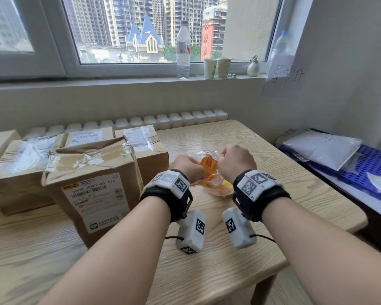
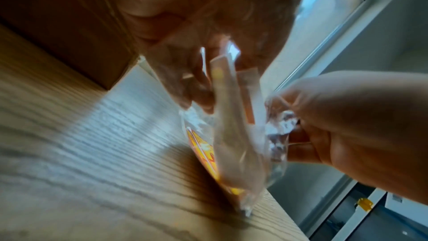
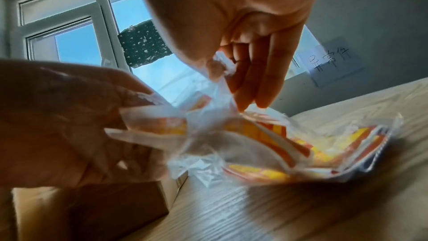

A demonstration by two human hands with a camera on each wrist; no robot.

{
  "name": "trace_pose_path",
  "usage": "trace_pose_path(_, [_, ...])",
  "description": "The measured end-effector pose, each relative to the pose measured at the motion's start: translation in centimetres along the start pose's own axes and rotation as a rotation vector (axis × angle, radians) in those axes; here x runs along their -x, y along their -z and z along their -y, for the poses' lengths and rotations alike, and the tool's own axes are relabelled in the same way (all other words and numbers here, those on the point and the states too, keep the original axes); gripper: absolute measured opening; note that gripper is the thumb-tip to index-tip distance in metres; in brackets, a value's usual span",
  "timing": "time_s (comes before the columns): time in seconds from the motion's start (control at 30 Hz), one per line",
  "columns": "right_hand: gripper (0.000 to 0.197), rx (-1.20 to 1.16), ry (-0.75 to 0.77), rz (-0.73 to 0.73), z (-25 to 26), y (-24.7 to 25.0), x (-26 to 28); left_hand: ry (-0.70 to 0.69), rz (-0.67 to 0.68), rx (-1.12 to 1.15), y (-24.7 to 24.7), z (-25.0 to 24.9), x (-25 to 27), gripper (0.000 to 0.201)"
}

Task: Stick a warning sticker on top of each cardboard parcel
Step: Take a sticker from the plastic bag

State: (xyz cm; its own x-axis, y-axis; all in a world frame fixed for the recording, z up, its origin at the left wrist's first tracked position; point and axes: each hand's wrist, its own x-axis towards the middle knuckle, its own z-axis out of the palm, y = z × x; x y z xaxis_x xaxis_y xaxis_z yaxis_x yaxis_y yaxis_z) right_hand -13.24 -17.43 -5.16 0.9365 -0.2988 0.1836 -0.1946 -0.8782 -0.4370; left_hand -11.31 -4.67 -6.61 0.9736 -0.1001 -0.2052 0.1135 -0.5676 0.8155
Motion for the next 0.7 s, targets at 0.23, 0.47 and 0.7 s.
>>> trace_pose_path(0.23, [0.023,0.027,0.094,0.07,0.1,-0.4,0.1,-0.076,-0.069,-0.029,-0.4,-0.1,0.3,0.028])
trace_pose_path(0.47, [0.027,0.091,-0.104,0.054,-3.0,0.5,-0.9,-0.212,-0.126,0.186,0.7,-0.2,0.8,0.027])
trace_pose_path(0.7, [0.035,-0.251,0.045,0.062,-2.0,0.7,0.4,-0.172,-0.262,0.305,1.6,-0.2,-0.1,0.031])
